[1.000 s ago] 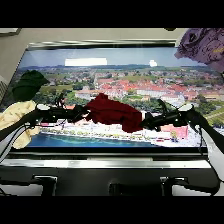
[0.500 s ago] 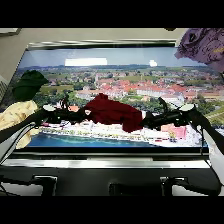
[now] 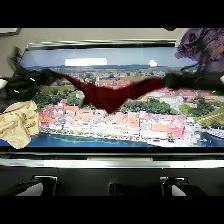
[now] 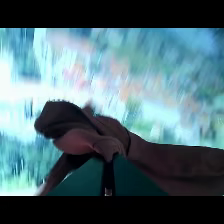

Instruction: Fold the clothes and pants, and hang the long-sleeved shirts on hangers.

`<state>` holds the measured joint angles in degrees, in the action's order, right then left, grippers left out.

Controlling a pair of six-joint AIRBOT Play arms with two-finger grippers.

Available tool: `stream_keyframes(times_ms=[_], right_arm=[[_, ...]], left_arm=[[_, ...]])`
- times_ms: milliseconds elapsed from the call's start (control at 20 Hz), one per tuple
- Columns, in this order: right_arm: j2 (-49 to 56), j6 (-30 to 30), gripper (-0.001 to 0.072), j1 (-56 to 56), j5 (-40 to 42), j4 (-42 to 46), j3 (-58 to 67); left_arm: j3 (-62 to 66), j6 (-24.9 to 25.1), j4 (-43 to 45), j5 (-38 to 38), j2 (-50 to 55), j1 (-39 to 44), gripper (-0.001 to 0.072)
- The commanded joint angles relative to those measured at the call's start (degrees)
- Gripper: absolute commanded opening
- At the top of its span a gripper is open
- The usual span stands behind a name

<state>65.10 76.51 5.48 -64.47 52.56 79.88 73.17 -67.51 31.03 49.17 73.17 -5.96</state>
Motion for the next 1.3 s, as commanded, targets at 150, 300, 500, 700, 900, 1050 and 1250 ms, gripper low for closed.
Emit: stream_keyframes(times_ms=[150, 300, 500, 700, 900, 1050, 1250], right_arm=[[-14.0, 10.3, 0.0025, 0.0, 5.5, 25.6, 27.5], [-21.1, 13.5, 0.0025, 0.0, 6.1, 31.9, 29.0], [-24.1, 17.6, 0.0025, 0.0, 5.9, 32.8, 29.0], [-17.5, 18.3, 0.0025, 0.0, 3.5, 27.7, 29.0], [-0.8, 19.1, 0.0026, 0.0, -1.8, 21.0, 29.0], [14.9, 19.1, 0.0026, 0.0, -0.2, 18.0, 29.0], [32.9, 19.3, 0.0026, -0.1, 3.3, 12.9, 29.0]], left_arm=[[13.4, -6.4, 11.2, -0.2, -22.1, -8.5, 0.001], [13.4, -14.7, 21.3, -1.4, -31.9, -9.8, 0.0011], [13.4, -22.7, 27.9, -3.0, -37.2, -10.0, 0.0011], [13.4, -23.6, 27.3, 0.5, -32.3, -9.8, 0.0011], [12.5, -19.7, 27.8, 2.9, -19.1, -5.8, 0.0012], [11.6, -16.4, 30.2, 2.4, -5.7, -2.9, 0.0011], [11.6, -16.5, 30.6, -4.1, 11.8, -0.3, 0.0012]])
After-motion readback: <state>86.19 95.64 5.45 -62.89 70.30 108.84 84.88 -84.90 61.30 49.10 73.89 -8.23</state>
